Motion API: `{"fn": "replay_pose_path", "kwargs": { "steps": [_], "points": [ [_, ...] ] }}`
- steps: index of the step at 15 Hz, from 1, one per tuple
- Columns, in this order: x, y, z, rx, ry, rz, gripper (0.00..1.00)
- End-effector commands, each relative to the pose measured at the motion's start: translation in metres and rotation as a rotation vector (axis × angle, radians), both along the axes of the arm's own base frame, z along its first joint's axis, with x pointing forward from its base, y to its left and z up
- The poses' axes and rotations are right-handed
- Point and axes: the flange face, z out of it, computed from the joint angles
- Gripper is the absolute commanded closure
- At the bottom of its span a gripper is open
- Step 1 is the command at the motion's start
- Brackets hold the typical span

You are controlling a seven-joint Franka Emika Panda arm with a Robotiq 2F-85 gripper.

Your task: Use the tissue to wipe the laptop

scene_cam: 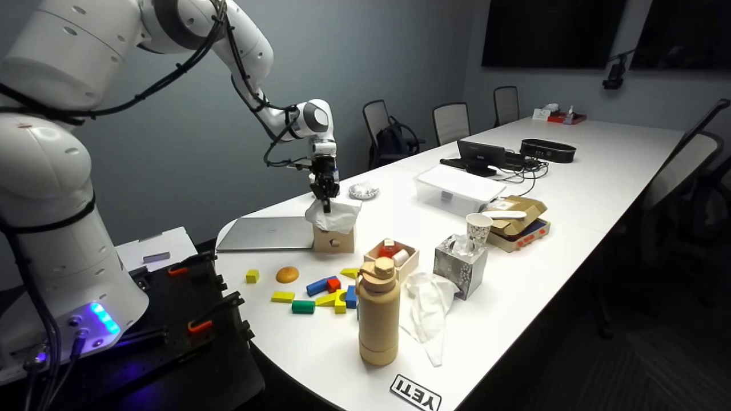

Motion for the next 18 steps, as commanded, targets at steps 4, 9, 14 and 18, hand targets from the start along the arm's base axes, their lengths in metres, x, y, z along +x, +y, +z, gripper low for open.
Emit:
{"fn": "replay_pose_path", "kwargs": {
  "steps": [4,9,14,18],
  "points": [
    [-0.036,0.082,-0.018,0.02,-0.018,0.187,1.0],
    [-0.07,0.163,-0.048,0.067,-0.023,0.374,1.0],
    [-0.085,0.207,-0.084,0.118,-0.034,0.494,1.0],
    [-0.072,0.208,-0.12,0.138,-0.057,0.502,1.0]
  ]
}}
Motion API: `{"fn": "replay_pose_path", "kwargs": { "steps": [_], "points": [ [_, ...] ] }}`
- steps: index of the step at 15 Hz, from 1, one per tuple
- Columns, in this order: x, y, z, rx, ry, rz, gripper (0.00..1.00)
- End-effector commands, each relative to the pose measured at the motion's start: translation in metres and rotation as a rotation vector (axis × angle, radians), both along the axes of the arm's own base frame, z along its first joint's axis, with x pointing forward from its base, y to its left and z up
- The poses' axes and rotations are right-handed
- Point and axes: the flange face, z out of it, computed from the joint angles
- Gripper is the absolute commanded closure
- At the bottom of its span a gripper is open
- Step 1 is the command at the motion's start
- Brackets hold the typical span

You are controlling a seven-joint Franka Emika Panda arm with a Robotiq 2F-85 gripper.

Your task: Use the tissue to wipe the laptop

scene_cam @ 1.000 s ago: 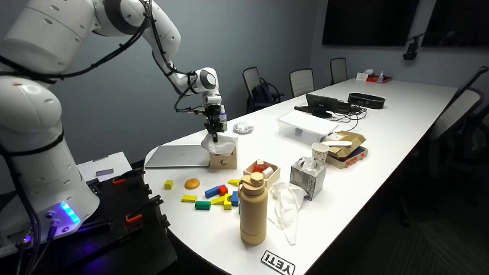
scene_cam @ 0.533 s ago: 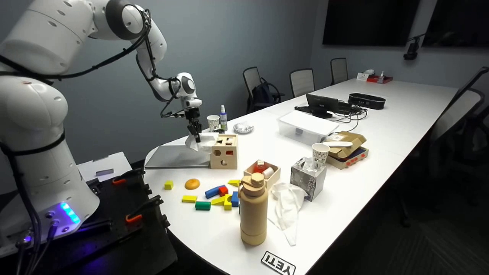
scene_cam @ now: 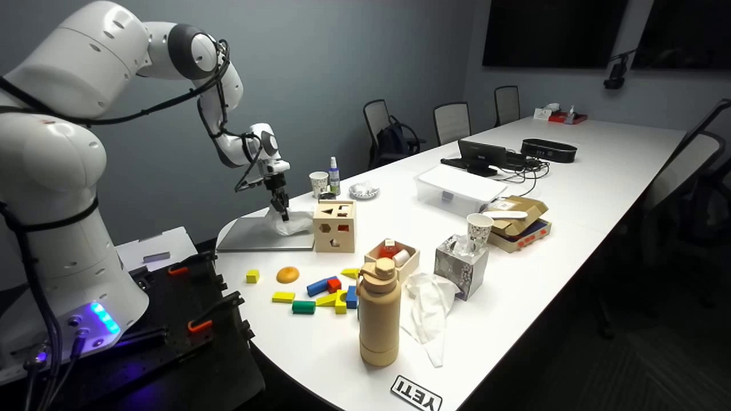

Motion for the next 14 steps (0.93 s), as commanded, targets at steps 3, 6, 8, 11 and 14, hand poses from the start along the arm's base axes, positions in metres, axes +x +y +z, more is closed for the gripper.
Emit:
{"fn": "replay_pose_path", "kwargs": {
  "steps": [3,6,8,11,14],
  "points": [
    [0.033,0.002,-0.041,0.017,-0.05,0.065,1.0],
    [0.049,0.017,-0.05,0.048,-0.067,0.158,1.0],
    [0.052,0.033,-0.047,0.08,-0.053,0.245,1.0],
    [0.047,0.057,-0.051,0.151,0.021,0.37,1.0],
    [0.034,0.072,-0.062,0.238,0.117,0.427,1.0]
  ]
}}
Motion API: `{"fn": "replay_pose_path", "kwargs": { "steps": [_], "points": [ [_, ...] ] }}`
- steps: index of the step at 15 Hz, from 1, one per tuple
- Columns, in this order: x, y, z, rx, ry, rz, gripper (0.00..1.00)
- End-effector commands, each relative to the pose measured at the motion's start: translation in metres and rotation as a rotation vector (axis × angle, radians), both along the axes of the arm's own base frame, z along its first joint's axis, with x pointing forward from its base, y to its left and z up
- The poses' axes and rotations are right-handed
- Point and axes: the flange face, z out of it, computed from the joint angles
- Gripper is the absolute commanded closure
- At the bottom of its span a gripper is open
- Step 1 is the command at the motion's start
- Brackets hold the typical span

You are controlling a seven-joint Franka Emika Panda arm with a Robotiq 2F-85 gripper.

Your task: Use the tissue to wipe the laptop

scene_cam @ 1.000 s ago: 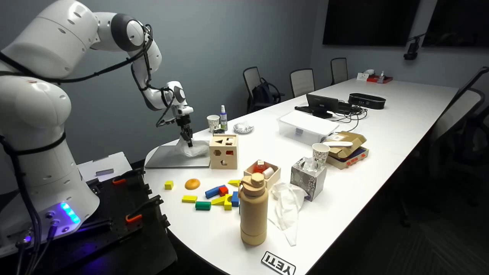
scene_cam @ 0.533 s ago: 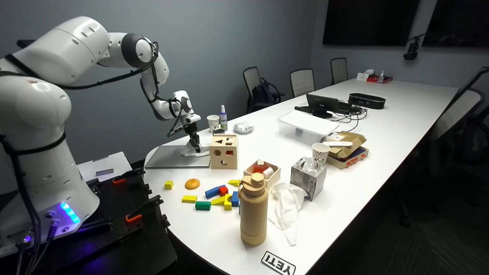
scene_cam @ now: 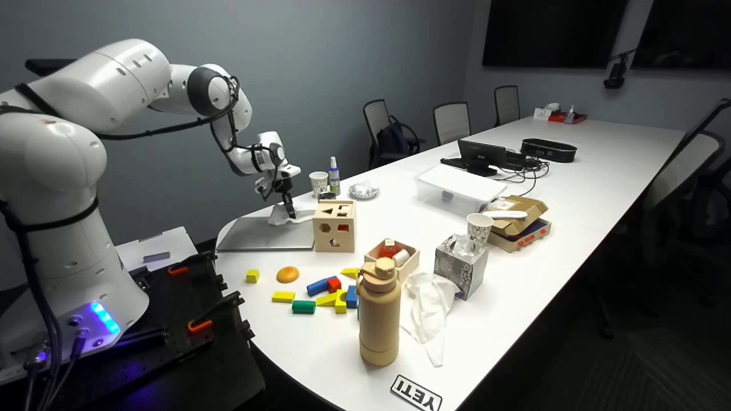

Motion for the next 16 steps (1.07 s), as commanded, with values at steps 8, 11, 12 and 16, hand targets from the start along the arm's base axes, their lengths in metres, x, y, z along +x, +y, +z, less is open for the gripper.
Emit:
{"fn": "replay_pose_path", "kwargs": {
  "steps": [8,11,12,16],
  "points": [
    [-0.051,0.029,-0.057,0.245,0.353,-0.038,1.0],
    [-0.058,0.017,-0.066,0.275,0.409,-0.134,1.0],
    [-0.058,0.014,-0.066,0.29,0.431,-0.153,1.0],
    [-0.064,-0.002,-0.067,0.353,0.529,-0.263,1.0]
  ]
}}
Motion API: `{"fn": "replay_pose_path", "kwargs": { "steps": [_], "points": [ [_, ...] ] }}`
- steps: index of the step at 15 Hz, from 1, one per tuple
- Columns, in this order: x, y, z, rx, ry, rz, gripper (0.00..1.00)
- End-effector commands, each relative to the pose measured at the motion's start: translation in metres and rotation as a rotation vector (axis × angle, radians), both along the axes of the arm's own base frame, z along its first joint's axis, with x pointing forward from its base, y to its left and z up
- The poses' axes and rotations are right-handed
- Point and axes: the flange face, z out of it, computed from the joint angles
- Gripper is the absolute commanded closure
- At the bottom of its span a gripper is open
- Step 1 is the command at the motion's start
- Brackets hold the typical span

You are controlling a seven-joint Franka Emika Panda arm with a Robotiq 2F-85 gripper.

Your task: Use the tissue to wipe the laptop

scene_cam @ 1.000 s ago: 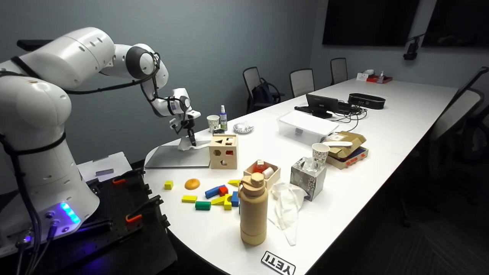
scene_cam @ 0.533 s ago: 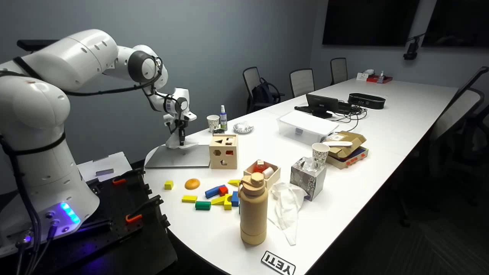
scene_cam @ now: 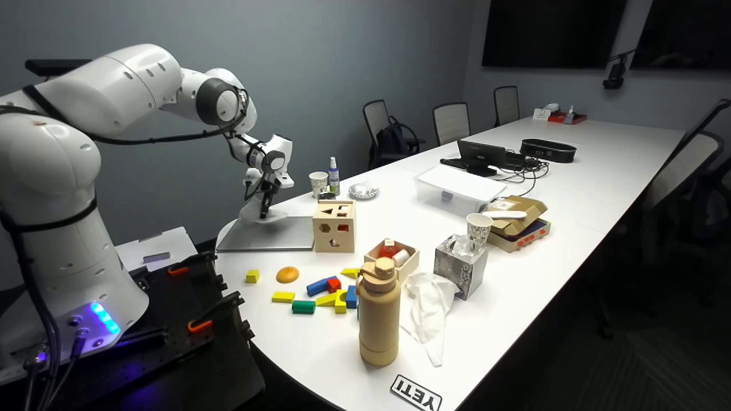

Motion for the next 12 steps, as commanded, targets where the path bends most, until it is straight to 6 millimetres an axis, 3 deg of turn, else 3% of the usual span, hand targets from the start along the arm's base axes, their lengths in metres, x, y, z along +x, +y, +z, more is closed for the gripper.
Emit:
{"fn": "replay_pose_path", "kwargs": {
  "steps": [1,6,12],
  "points": [
    [-0.041,-0.027,-0.058,-0.007,0.175,-0.076,1.0],
    [-0.053,-0.061,-0.062,-0.056,0.258,-0.289,1.0],
    [-0.082,-0.091,-0.056,-0.159,0.384,-0.509,1.0]
  ]
}}
